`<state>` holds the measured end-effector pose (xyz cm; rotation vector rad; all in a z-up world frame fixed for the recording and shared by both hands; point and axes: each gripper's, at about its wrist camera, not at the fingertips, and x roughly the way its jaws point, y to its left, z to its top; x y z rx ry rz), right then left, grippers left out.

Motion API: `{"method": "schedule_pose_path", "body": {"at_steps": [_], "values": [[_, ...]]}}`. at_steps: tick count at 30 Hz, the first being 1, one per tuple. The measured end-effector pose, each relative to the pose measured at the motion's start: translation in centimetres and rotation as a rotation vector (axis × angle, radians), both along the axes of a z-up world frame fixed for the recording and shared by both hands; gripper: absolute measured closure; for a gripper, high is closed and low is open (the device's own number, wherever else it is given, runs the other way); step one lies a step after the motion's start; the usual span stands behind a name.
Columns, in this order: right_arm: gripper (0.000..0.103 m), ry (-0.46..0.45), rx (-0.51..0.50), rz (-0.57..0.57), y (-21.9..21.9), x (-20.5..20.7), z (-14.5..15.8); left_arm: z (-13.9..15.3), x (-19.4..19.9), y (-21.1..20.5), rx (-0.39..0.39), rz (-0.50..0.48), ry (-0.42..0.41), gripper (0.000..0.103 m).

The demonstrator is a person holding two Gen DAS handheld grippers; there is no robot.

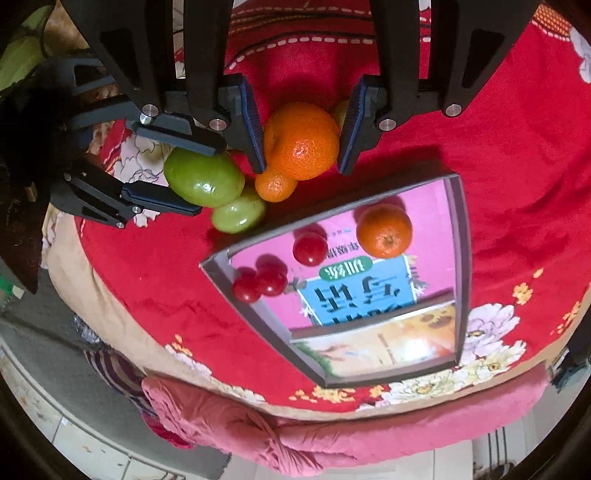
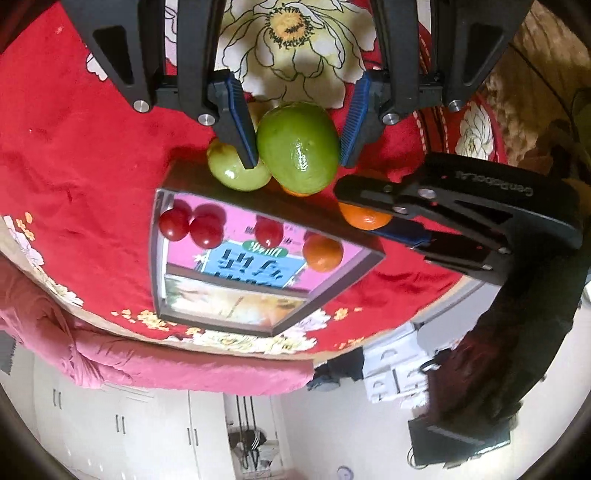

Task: Organize fruits
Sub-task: 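Grasp a mandarin with the left tool while the right tool grasps a green lime, then carry the mandarin and the green lime over the tray rim onto the workbook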

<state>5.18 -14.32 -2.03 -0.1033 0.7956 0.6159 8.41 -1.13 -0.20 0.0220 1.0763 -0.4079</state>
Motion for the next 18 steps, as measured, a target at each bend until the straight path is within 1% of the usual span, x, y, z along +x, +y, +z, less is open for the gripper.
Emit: {"method": "schedule_pose_path", "body": {"at_steps": [5, 11, 18], "values": [[0.057, -0.016, 0.047, -0.028, -0.8, 0.2, 0.9, 1.6, -0.2, 0.9, -0.011, 0.037, -0.036, 0.062], [0.057, -0.042, 0.067, -0.05, -1.4, 0.3, 1.6, 2.8, -0.2, 2.0, -0.015, 0.085, -0.061, 0.062], [0.057, -0.06, 0.085, -0.077, -2.1, 0.7, 2.1, 4.1, 0.3, 3.1, -0.047, 0.143, -0.095, 0.062]]}}
